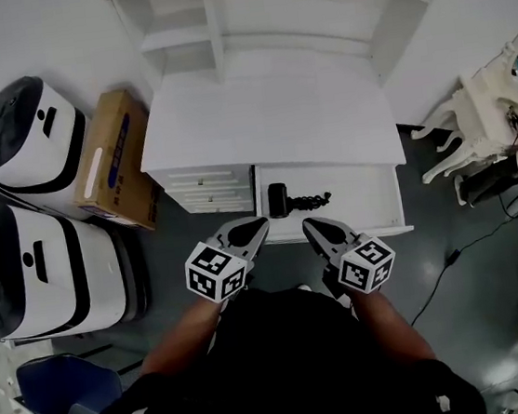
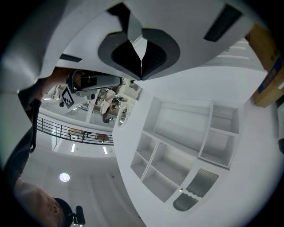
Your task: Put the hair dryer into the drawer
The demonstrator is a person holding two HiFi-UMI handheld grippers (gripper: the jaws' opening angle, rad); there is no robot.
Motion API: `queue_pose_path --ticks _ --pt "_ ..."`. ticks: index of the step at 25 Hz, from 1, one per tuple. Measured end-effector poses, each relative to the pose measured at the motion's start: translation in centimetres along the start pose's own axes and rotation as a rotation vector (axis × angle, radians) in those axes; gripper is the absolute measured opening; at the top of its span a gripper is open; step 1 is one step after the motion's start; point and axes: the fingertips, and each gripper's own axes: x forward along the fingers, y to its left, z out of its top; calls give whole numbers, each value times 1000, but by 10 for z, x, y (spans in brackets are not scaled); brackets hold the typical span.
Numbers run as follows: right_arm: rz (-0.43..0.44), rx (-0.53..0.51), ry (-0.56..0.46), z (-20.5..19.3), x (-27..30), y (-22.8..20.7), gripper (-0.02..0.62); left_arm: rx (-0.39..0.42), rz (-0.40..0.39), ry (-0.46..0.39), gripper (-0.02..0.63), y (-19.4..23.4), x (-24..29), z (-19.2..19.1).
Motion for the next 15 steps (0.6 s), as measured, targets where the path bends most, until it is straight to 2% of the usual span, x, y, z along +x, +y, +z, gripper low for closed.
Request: queue_pose_path --ticks 15 --pt "55 16 -24 0 -63 -20 25 10 96 -12 11 -54 14 -3"
